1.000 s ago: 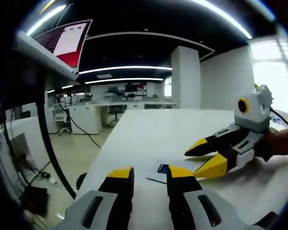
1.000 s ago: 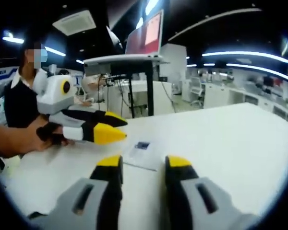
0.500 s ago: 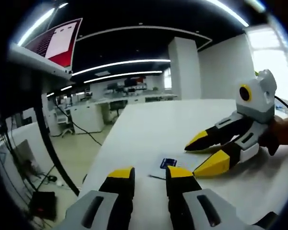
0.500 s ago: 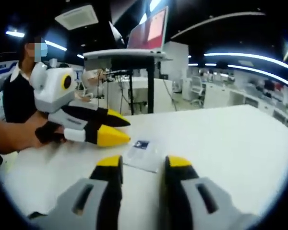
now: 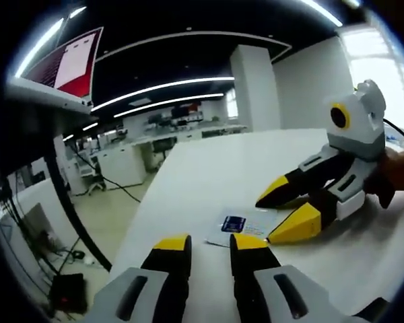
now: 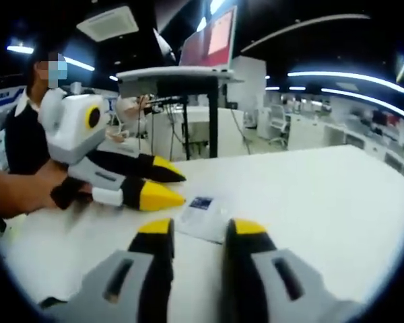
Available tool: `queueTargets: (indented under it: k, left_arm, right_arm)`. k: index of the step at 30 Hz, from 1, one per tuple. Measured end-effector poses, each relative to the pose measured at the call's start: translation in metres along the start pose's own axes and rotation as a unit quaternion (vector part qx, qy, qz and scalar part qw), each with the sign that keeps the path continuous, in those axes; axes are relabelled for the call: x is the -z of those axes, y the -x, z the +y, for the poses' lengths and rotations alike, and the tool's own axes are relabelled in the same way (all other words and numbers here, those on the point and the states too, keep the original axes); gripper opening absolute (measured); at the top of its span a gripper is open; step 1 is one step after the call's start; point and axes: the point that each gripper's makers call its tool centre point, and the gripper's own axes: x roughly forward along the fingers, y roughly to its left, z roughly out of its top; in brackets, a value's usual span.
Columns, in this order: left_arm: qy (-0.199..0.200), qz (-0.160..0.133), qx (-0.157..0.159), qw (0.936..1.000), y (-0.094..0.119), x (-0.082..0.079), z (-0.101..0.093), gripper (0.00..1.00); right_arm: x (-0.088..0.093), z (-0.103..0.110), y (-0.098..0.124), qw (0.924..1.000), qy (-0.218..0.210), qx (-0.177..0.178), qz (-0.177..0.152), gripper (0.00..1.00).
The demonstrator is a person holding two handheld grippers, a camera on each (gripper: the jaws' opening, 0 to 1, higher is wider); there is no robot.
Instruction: Arrange the skincare products in the storage area until every visible bottle or jar stands upright without overlapping.
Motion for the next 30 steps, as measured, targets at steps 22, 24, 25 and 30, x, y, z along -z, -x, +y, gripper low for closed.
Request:
queueTargets:
  k: [22, 24, 25, 30]
  left_arm:
    - [-0.009, 0.005, 0.023, 0.9997, -0.001, 0.001, -0.013, 0.0]
    - [-0.009, 0.005, 0.023, 0.9997, 0.0, 0.001, -0.013, 0.0]
    - [-0.007, 0.005, 0.023, 0.9997, 0.0, 0.001, -0.013, 0.0]
    - [-0.005, 0.005, 0.023, 0.9997, 0.0, 0.002, -0.014, 0.0]
  right_arm:
    - [-0.002, 0.002, -0.003, 0.9999, 0.003, -0.011, 0.0, 0.29]
    - [-0.003, 0.004, -0.005, 0.9999, 0.006, -0.012, 0.002, 0.32]
    - [-0.003, 0.005, -0.006, 0.9999, 0.007, -0.013, 0.003, 0.32]
    - [-0.005, 0.002, -0.012, 0.9999, 0.008, -0.01, 0.012, 0.33]
